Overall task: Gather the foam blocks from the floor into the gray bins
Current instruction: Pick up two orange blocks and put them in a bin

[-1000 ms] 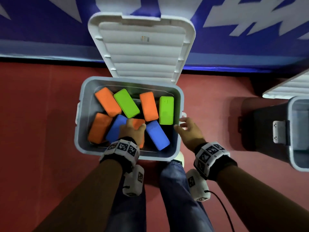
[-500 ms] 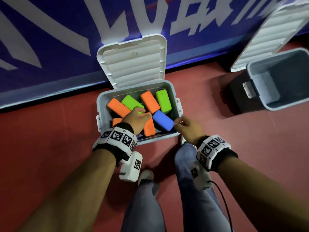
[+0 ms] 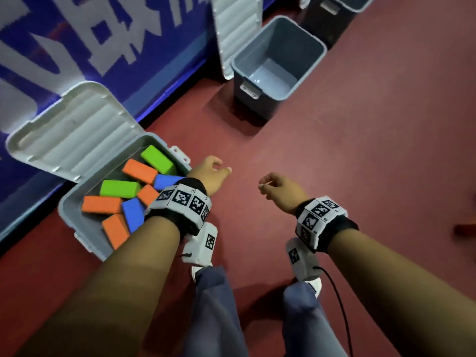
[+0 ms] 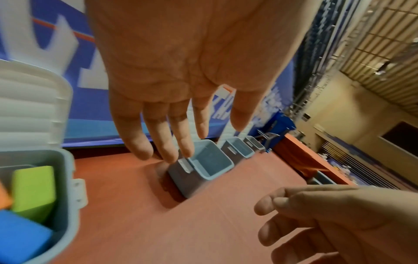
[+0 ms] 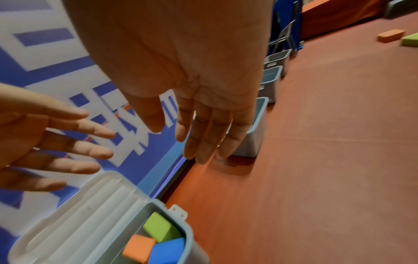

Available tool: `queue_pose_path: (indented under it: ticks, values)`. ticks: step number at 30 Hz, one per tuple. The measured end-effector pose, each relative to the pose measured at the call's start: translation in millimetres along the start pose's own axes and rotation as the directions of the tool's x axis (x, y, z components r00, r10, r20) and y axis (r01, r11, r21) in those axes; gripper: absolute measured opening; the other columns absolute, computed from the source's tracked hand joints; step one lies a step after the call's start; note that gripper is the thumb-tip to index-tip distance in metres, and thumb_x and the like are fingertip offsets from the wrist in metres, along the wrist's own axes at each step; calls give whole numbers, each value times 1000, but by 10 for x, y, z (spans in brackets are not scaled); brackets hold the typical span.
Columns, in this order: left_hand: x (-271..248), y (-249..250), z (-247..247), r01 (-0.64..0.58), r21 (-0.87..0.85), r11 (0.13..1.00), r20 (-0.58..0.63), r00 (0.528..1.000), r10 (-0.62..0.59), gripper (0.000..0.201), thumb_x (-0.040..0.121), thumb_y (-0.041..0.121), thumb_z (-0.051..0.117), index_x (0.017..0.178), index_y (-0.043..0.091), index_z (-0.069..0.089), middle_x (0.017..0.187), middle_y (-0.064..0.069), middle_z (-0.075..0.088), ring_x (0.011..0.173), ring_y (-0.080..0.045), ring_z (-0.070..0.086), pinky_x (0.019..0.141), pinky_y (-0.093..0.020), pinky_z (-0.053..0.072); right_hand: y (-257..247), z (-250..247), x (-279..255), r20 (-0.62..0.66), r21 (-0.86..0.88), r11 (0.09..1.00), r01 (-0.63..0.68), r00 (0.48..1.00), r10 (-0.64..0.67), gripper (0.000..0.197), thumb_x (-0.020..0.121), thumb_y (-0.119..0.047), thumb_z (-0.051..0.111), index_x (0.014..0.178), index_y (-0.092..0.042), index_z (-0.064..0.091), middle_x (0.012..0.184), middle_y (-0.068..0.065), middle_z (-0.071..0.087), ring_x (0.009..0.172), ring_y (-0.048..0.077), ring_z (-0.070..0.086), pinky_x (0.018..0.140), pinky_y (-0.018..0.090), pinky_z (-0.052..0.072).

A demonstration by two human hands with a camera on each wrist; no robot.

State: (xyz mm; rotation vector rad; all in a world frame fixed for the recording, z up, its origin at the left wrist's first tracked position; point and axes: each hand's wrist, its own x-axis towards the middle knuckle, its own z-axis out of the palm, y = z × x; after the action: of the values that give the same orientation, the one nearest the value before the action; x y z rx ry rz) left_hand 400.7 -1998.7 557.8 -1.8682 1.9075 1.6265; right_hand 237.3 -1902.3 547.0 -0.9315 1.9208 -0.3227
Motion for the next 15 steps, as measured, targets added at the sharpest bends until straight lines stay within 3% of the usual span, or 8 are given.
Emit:
queue_pose_path:
  ticks: [4,8,15]
  values:
    - [-58,642,1020,-79,96,992,104,992,69,34,91,36,55,121,19,52,123,-3,58,113,-24,55,102,-36,40,963,-601,-271,-50,88,994,-65,996,70,11,93,-25,53,101,-18,57,107,9,66,99,27,62,83,31,44]
    - [-246,1225,2357,-146,224,964,236,967,92,35,92,37,54,123,20,51,125,-3,57,117,-23,53,103,-35,39,2253,-1187,-619,-96,199,969,-144,982,165,6,92,-25,54,96,-20,55,106,9,67,99,29,62,86,34,45]
    - [-687,2089,4717,-269,374,888,466,882,71,35,92,35,55,122,18,52,125,-7,56,113,-27,54,98,-32,40,4505,-2140,-1521,-181,409,857,-315,892,414,7,91,-24,56,94,-18,57,101,7,65,95,26,60,88,34,45]
